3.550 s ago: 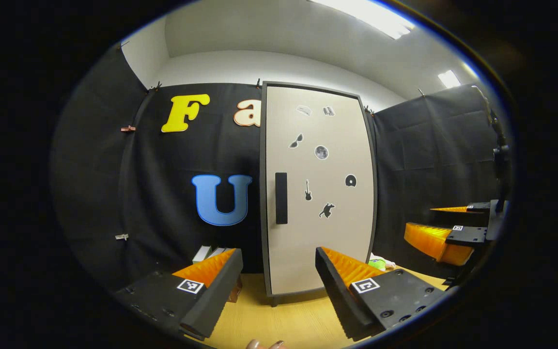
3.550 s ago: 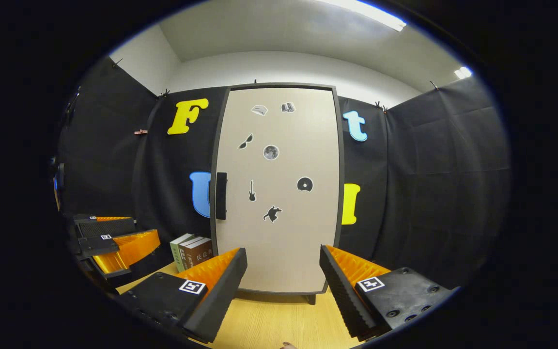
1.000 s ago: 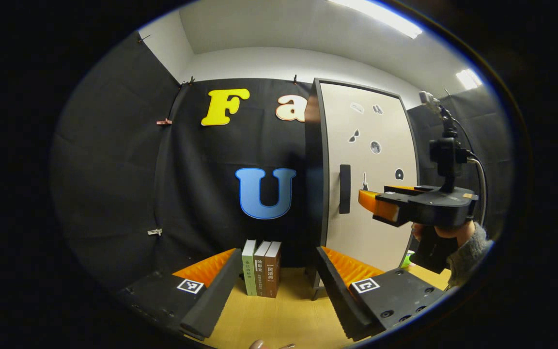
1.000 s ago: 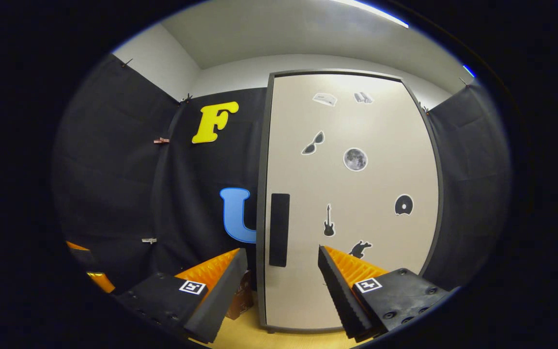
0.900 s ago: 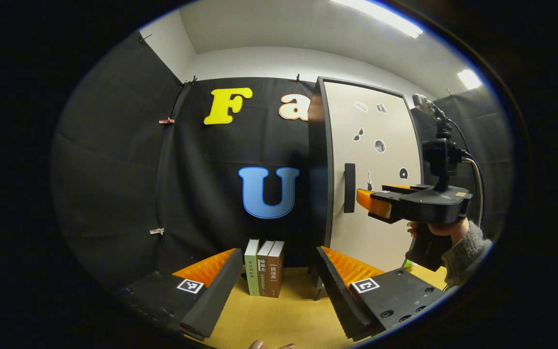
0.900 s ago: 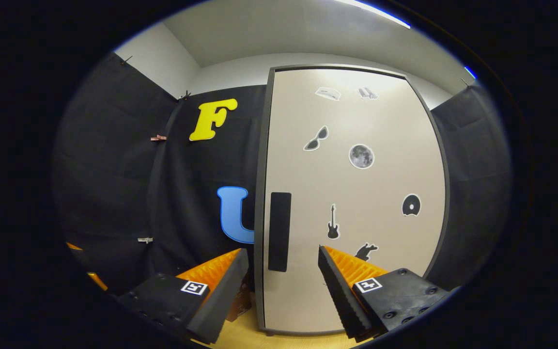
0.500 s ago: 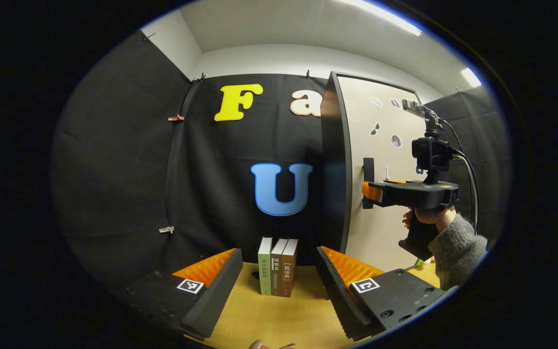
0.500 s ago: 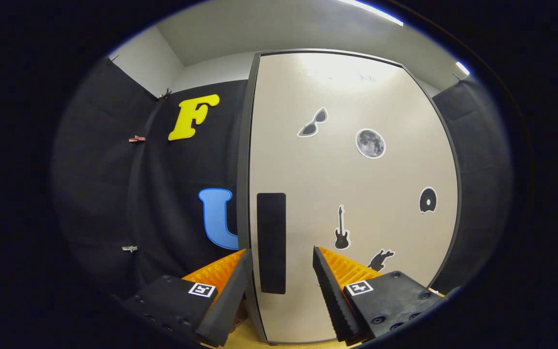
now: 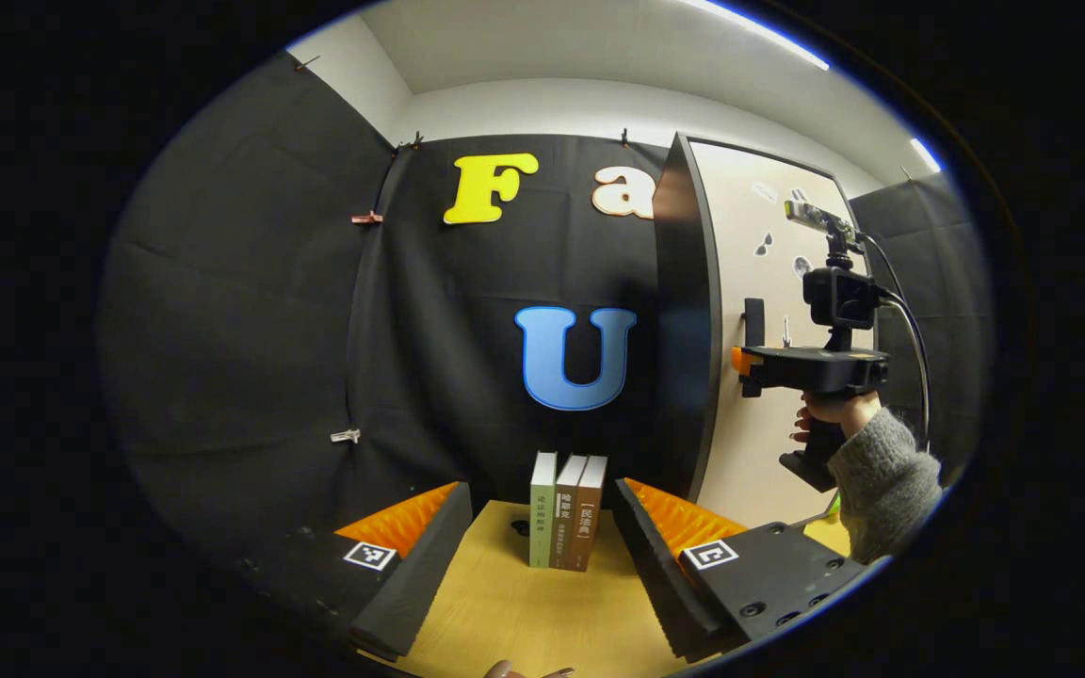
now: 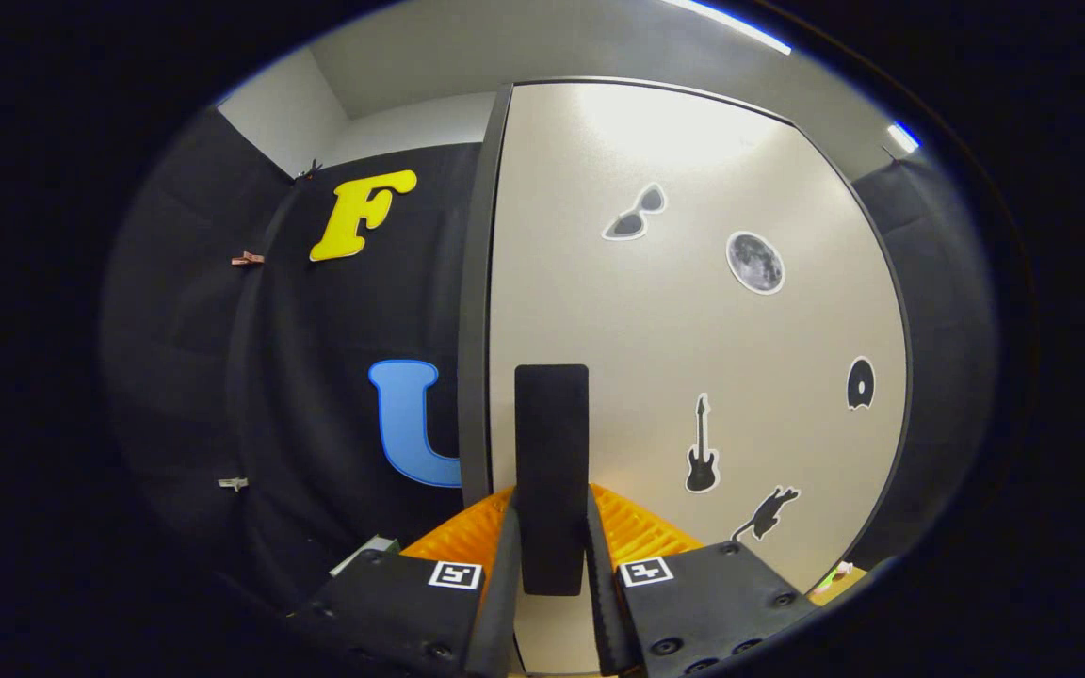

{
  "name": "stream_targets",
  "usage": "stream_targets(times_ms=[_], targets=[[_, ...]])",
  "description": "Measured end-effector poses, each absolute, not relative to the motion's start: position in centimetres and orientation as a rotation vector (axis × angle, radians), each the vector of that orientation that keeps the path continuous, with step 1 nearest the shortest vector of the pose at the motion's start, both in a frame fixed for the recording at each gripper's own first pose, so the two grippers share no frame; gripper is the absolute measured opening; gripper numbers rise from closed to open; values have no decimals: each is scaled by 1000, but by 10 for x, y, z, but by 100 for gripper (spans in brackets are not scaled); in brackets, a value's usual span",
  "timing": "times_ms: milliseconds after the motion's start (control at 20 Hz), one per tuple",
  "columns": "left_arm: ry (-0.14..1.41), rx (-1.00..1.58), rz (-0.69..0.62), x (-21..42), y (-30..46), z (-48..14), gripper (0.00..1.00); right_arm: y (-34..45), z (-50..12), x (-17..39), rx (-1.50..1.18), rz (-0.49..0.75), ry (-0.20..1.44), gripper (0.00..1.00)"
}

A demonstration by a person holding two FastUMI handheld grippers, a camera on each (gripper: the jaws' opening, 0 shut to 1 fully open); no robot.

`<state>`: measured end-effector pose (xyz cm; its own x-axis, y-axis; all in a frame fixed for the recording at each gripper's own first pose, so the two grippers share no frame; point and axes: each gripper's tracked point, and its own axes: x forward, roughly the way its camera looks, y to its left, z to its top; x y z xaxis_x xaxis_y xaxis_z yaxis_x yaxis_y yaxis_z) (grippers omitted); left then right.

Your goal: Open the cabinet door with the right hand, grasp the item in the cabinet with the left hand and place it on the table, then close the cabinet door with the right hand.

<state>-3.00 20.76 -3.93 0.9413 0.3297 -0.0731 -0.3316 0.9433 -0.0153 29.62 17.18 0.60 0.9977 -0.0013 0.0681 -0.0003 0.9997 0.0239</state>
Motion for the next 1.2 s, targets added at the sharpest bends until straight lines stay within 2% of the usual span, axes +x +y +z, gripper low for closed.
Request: stream_targets(times_ms=[50, 100, 150, 300, 350, 1200], targets=[[66, -24, 343, -32, 210, -37, 95, 174, 4, 301, 15, -1, -70, 33], [62, -24, 350, -35, 211, -37, 95, 173, 4, 299, 23, -2, -68, 32], [60, -29, 355, -38, 212, -37, 95, 174, 4, 301, 23, 1, -66, 23], [60, -52, 352, -45, 210, -37, 95, 170, 7, 298, 23, 5, -44, 23], [58, -55, 350, -49, 208, -36, 95, 172, 1, 300, 22, 8, -34, 7], [-7, -4, 283, -90, 144, 3, 95, 153, 16, 202, 31, 213, 50, 7]])
